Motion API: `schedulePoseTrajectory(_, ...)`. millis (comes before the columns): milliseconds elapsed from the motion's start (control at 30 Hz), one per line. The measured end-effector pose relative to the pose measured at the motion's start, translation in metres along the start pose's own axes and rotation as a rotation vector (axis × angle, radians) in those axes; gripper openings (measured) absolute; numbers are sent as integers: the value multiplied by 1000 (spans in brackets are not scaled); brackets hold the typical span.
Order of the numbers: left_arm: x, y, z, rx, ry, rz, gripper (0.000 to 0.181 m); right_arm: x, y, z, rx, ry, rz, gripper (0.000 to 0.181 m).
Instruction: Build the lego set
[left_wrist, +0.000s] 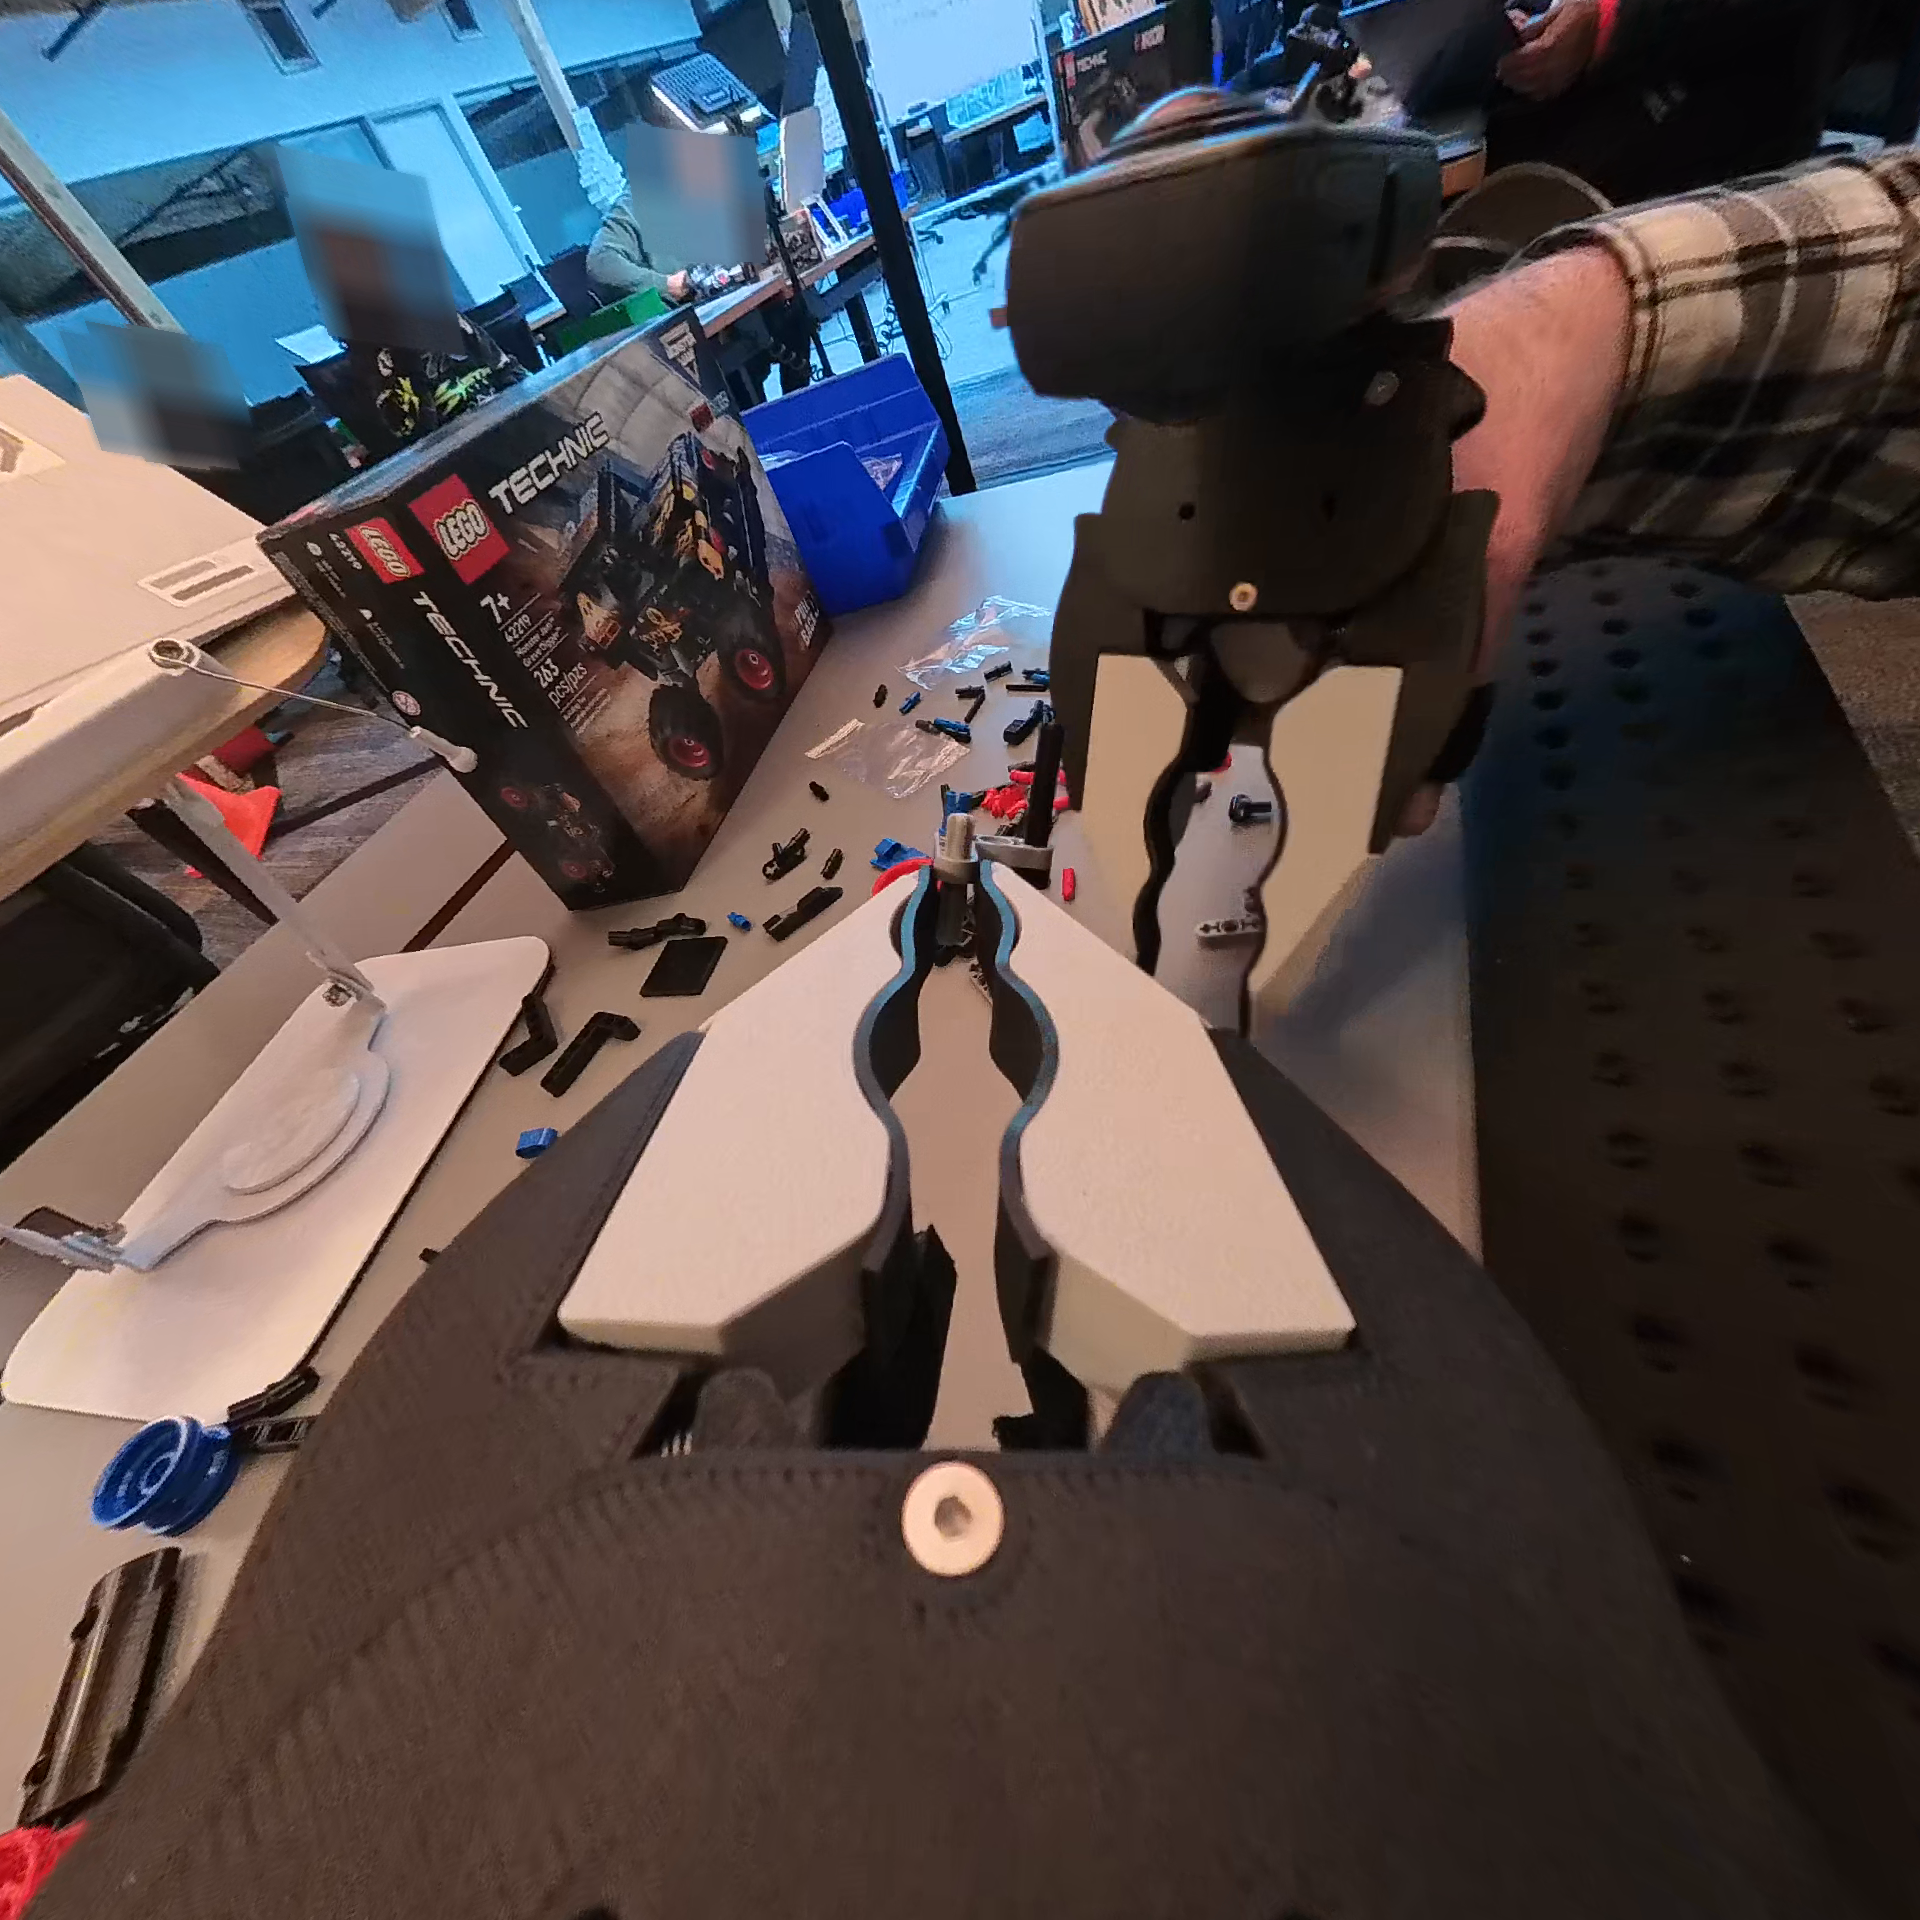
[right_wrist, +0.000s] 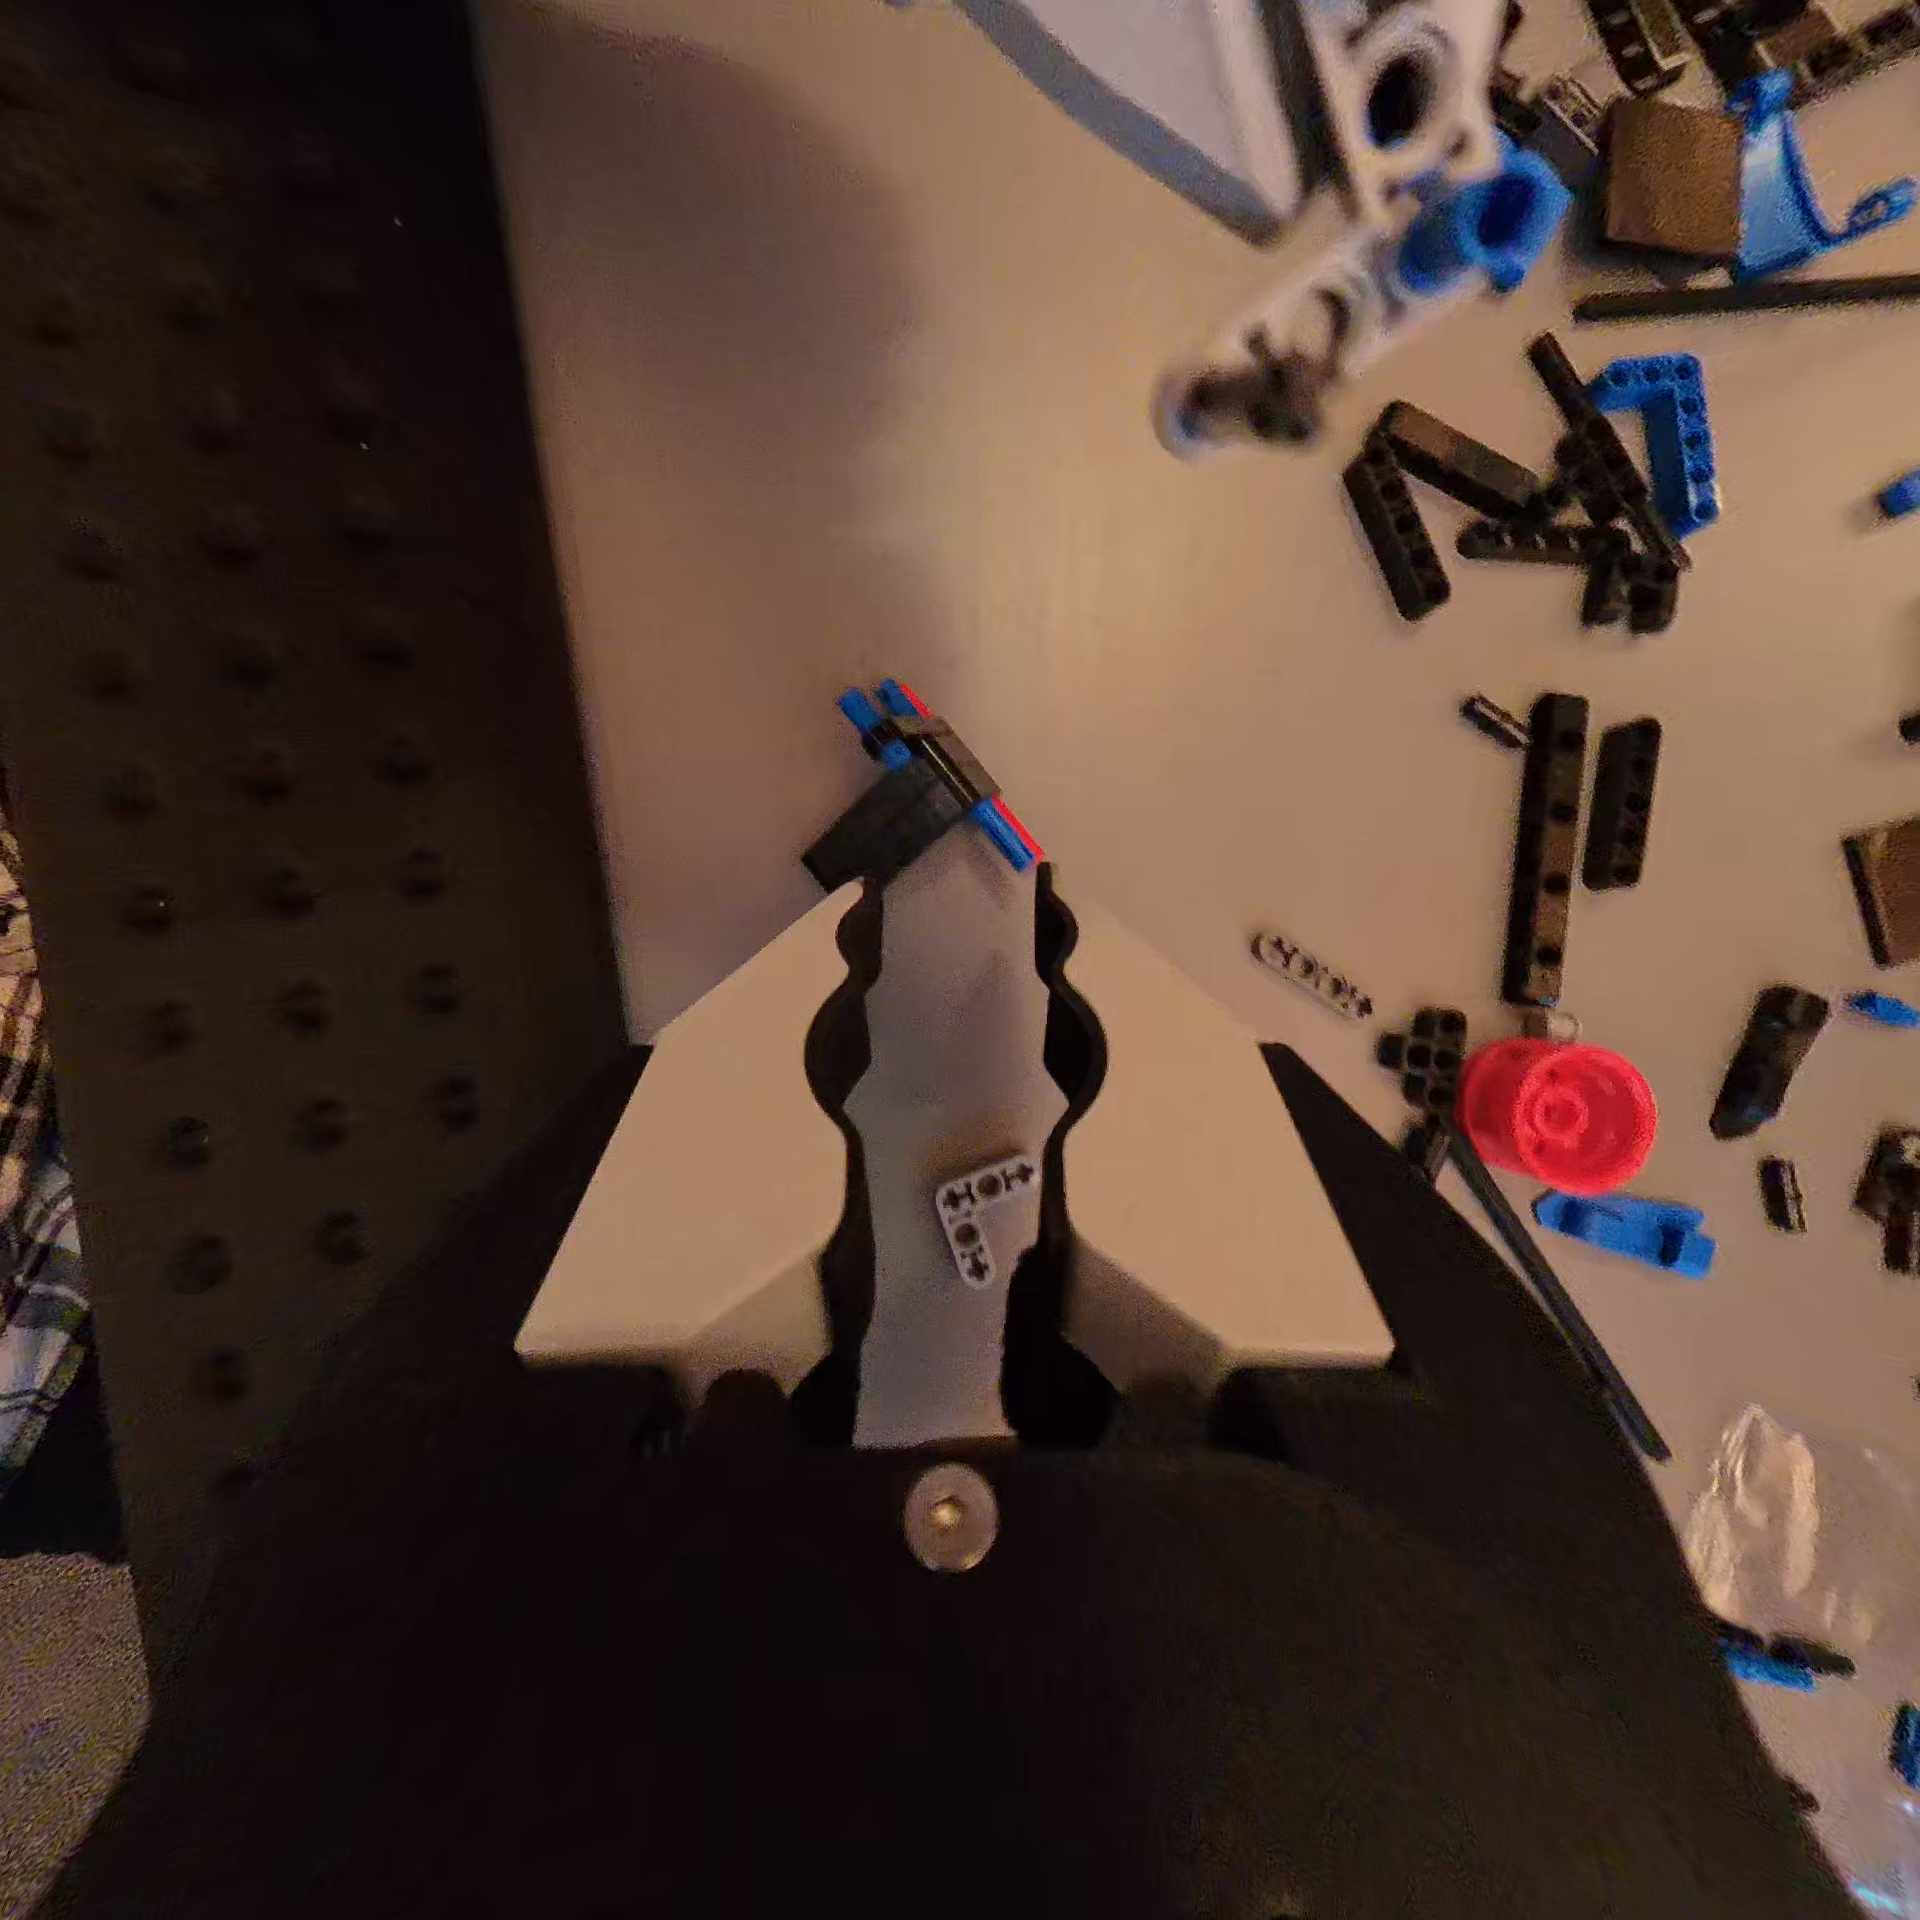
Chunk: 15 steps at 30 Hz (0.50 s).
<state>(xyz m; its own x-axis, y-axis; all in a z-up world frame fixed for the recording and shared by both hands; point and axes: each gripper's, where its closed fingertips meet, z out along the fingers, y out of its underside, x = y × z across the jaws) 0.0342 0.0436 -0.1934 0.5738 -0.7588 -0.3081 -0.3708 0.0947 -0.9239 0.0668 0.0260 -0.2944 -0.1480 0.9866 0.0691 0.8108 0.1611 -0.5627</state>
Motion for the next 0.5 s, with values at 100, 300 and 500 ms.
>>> schedulePoseTrajectory(100,-3,0,-1,1,-12,-2,5,-4,0,10,-67,-13,33,40)
schedulePoseTrajectory(300,-6,-2,-3,11,-22,-10,5,-14,-7,18,-73,60,146,45)
schedulePoseTrajectory(500,-6,-3,-4,14,-24,-9,5,-12,-11,20,-43,124,196,32)
